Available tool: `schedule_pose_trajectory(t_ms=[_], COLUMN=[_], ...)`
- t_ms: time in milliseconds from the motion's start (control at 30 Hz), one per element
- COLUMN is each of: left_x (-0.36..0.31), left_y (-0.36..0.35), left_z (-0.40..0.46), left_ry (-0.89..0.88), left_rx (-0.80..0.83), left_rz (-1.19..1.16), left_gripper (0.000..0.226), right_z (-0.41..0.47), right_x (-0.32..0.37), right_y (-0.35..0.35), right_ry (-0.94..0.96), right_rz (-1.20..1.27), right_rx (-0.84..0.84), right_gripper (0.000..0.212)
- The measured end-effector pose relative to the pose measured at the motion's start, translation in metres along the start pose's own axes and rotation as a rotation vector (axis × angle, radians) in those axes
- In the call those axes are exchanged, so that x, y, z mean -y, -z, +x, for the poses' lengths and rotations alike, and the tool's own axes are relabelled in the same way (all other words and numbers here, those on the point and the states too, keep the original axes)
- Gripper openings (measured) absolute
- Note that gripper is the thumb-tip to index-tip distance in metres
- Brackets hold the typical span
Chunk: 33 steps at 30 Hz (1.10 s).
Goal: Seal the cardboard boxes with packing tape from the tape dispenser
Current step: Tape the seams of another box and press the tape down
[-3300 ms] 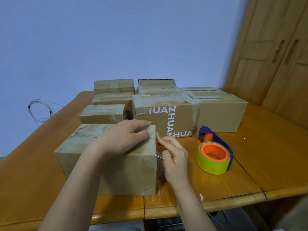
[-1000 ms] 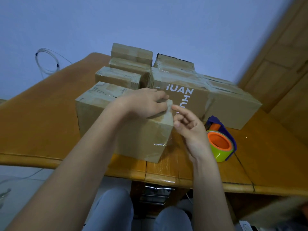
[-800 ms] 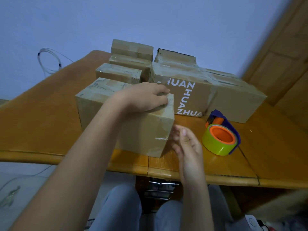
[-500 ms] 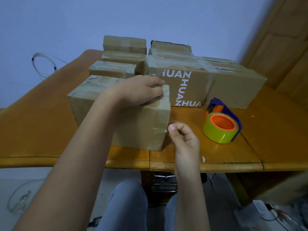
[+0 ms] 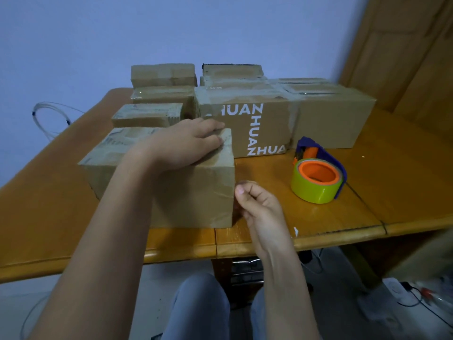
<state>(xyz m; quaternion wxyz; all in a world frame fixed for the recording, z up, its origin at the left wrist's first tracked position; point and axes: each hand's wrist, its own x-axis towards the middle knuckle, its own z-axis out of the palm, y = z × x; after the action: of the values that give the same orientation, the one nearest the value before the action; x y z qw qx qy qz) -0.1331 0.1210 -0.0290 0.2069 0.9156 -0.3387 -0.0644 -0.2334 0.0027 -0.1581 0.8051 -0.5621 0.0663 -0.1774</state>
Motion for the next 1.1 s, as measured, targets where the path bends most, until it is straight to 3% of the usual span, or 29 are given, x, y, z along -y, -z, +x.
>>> schedule_pose_trajectory(t_ms=[267,433,600,700,800,867,1100], left_x=[-0.004,-0.006,-0.010,-0.010,-0.009,-0.008,-0.005], left_y=[0.000,0.001,0.002,0.004,0.003,0.002,0.001], left_z=[-0.004,-0.005,-0.007,-0.008,-0.008,-0.007,-0.004], left_ry=[-0.003,0.007,0.014,0.020,0.025,0.025,0.015], left_rx=[-0.009,-0.012,-0.006,-0.004,-0.005,-0.012,-0.021], left_rz=[0.014,0.020,0.009,-0.004,-0.031,-0.050,-0.063], left_gripper=[0.046,0.045,0.045,0.045,0.044,0.044,0.044], right_z=[0.005,0.007,0.003,-0.003,-0.008,-0.010,-0.012], right_x=[0.010,0.005,0.001,0.000,-0.002,-0.003,-0.012], right_y=[0.003,0.001,0.000,0.000,-0.001,-0.004,-0.011], right_ry=[-0.160,-0.116,-0.081,-0.051,0.011,0.058,0.192], right_rz=[0.038,0.079,-0.024,-0.001,0.073,0.021,-0.200], right_rx=[0.073,-0.012,-0.008,-0.023,-0.012,0.007,0.007], right_gripper=[0.026,0.027,0.007,0.006,0.057,0.069,0.045])
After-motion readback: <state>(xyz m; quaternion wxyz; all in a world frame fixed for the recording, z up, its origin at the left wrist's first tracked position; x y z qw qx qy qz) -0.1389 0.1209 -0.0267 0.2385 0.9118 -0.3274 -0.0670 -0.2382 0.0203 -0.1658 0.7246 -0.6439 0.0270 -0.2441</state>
